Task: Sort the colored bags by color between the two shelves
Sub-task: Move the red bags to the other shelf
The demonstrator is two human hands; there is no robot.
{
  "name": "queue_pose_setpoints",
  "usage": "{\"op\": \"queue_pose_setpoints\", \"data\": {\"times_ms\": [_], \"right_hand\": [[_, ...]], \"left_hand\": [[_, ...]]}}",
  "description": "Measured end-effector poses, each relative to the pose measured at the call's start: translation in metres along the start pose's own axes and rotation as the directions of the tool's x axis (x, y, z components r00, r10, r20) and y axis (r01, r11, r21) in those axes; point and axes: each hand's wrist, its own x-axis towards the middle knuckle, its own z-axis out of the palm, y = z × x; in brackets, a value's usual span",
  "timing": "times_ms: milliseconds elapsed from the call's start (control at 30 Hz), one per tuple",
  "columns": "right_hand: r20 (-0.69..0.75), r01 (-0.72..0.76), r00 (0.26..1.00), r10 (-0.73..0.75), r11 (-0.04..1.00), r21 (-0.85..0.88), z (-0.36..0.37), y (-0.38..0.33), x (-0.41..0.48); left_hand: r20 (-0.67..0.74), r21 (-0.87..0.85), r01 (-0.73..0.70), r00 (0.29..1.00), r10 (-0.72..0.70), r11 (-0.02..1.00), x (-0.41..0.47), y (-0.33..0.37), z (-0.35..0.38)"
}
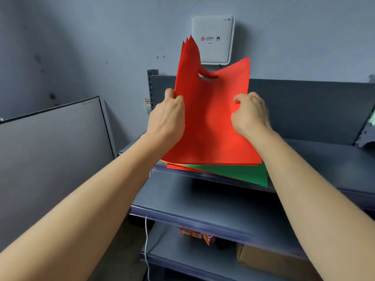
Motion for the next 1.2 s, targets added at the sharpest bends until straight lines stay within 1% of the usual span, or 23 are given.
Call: {"op": "queue_pose_setpoints", "data": {"times_ms": [133,267,367,500,667,867,1000,1133,1200], "right_hand": [[0.057,0.152,0.986,-0.157,0.984,0.09,0.013,-0.045,-0.024],[0.112,0.284,0.942,-0.316,0.93,0.234,0.028,-0.098,-0.062],[0.155,0.377,0.883,-0.443,0.866,0.329,0.037,-0.142,-0.094],[0.175,0.473,0.783,-0.598,0.753,0.458,0.04,-0.207,-0.136],[0.161,0.517,0.662,-0.732,0.602,0.609,0.033,-0.284,-0.195],[0.132,0.53,0.532,-0.837,0.45,0.719,0.009,-0.365,-0.29],[0.069,0.518,0.443,-0.894,0.318,0.794,-0.021,-0.421,-0.367],[0.027,0.496,0.368,-0.93,0.22,0.84,-0.054,-0.467,-0.441],[0.015,0.489,0.352,-0.936,0.197,0.85,-0.065,-0.481,-0.464]], "left_hand": [[-0.038,0.099,0.155,0.988,-0.152,0.983,-0.044,-0.03,-0.027],[-0.089,0.194,0.355,0.935,-0.344,0.914,-0.099,-0.068,-0.059],[-0.123,0.253,0.482,0.876,-0.466,0.839,-0.143,-0.095,-0.091],[-0.221,0.312,0.627,0.779,-0.588,0.714,-0.198,-0.129,-0.14],[-0.332,0.379,0.741,0.667,-0.667,0.553,-0.265,-0.159,-0.202],[-0.454,0.419,0.835,0.533,-0.714,0.357,-0.358,-0.176,-0.28],[-0.534,0.438,0.874,0.443,-0.721,0.213,-0.429,-0.182,-0.344],[-0.598,0.434,0.896,0.362,-0.715,0.092,-0.497,-0.186,-0.402],[-0.624,0.423,0.904,0.345,-0.701,0.067,-0.519,-0.188,-0.419]]}}
